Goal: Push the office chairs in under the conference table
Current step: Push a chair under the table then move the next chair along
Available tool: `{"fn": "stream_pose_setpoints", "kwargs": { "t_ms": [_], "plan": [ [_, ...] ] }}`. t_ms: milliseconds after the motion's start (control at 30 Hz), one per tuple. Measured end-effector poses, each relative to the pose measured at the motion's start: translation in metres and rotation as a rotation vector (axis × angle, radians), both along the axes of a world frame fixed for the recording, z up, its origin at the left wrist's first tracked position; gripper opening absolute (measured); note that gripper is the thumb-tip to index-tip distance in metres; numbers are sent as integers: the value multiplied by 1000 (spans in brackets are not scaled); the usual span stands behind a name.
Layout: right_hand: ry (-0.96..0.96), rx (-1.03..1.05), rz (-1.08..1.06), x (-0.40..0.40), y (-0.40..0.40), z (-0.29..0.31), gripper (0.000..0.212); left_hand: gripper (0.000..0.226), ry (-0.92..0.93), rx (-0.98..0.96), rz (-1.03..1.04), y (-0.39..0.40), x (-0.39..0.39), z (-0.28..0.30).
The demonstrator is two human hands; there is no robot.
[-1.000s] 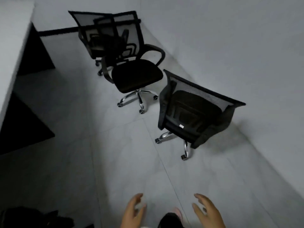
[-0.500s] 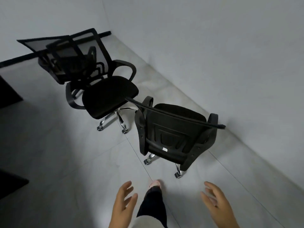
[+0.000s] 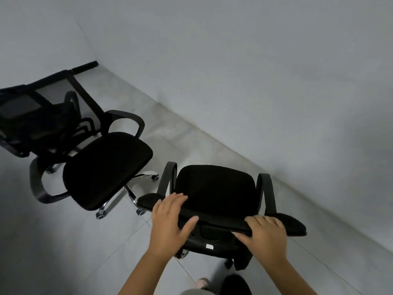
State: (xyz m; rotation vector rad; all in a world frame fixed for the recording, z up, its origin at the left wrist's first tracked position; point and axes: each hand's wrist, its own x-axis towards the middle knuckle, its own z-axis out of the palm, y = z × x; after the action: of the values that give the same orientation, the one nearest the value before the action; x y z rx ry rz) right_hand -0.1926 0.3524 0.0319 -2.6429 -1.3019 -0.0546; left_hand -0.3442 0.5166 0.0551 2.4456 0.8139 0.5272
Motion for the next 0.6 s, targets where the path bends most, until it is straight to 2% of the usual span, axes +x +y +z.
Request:
{"fn": "stream_pose_setpoints", "kwargs": {
  "t_ms": [67,100,167,200,300,367,467,600],
  "plan": [
    [-45,29,9,9,0,-13,41,41,193,118,-103,9,13,-5],
    [-82,55,18,17,-1,-19,39,50,243,167,-148,11,18,-8],
    [-153,120,30,35,-6,-27,52,72,310,237,-200,10,28,-10],
    [-178,144,38,45,-8,-28,56,74,330,271,-213,8,35,-10],
    [-261,133,105,81,-16,-25,43,66,542,253,-298,-2,59,-12],
    [-297,98,151,110,-22,-21,44,65,643,156,-344,-15,76,-23],
    [-300,137,228,158,-29,-16,45,62,692,101,-310,-46,107,-27],
    [-257,162,354,220,-30,-11,42,58,639,151,-141,-90,148,-33]
  ]
}}
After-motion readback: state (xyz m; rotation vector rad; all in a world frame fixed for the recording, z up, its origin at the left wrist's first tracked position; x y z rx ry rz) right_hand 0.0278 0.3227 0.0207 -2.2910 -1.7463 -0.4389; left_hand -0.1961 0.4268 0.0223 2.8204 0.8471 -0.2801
